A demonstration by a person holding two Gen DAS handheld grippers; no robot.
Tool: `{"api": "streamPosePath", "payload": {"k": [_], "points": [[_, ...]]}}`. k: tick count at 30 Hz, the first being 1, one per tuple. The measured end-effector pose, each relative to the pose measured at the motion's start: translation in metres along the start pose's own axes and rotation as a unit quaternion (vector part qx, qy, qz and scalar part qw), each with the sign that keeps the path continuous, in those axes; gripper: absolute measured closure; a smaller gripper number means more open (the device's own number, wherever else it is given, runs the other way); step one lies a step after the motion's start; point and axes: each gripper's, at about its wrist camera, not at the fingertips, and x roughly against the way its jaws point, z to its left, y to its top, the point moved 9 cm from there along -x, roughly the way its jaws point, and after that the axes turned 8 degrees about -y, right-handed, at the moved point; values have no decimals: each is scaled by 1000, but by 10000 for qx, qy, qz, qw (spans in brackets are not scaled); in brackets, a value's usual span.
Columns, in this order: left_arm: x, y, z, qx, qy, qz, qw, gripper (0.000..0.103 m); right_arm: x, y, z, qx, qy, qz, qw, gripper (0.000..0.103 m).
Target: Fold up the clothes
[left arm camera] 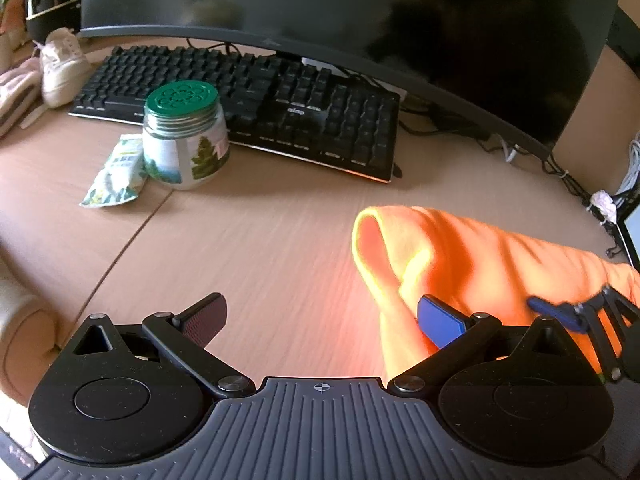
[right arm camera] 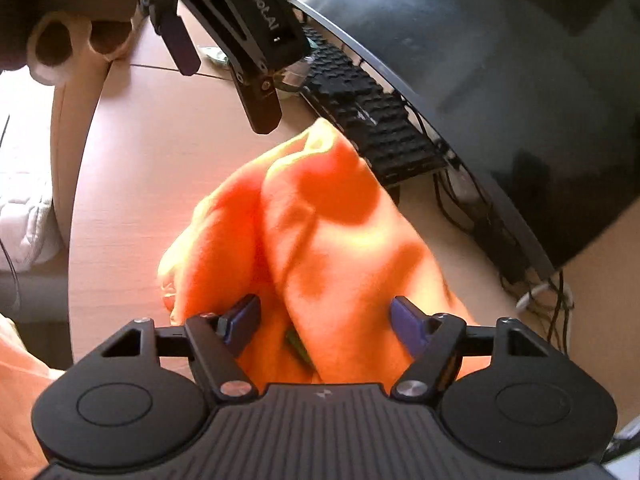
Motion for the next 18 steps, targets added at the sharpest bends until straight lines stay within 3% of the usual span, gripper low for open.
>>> {"api": "streamPosePath", "payload": {"k": [2, 6, 9, 12, 16, 18], "points": [[0, -2, 0, -6, -2, 24, 10000, 0, -2, 2, -4, -41, -35, -1, 10000, 49], [-1, -6, -1, -20, -5, 78, 10000, 0, 7, 11, -5, -179, 159, -4, 9997, 49], [-2, -10, -2, -36, -4, 126, 9999, 0, 21, 6, 10, 82, 365, -33, 9993, 39], [-6, -14, -7, -137, -24, 227, 9996, 0, 17, 3, 4, 86, 177, -1, 9998, 39], [-16, -23, -20, -404, -78, 445, 9982, 0, 10, 12, -20, -477, -265, -58, 9985, 57], [-21, -27, -26, -547, -66, 538, 9970, 0, 9, 12, -23, -558, -332, -52, 9979, 58]]}}
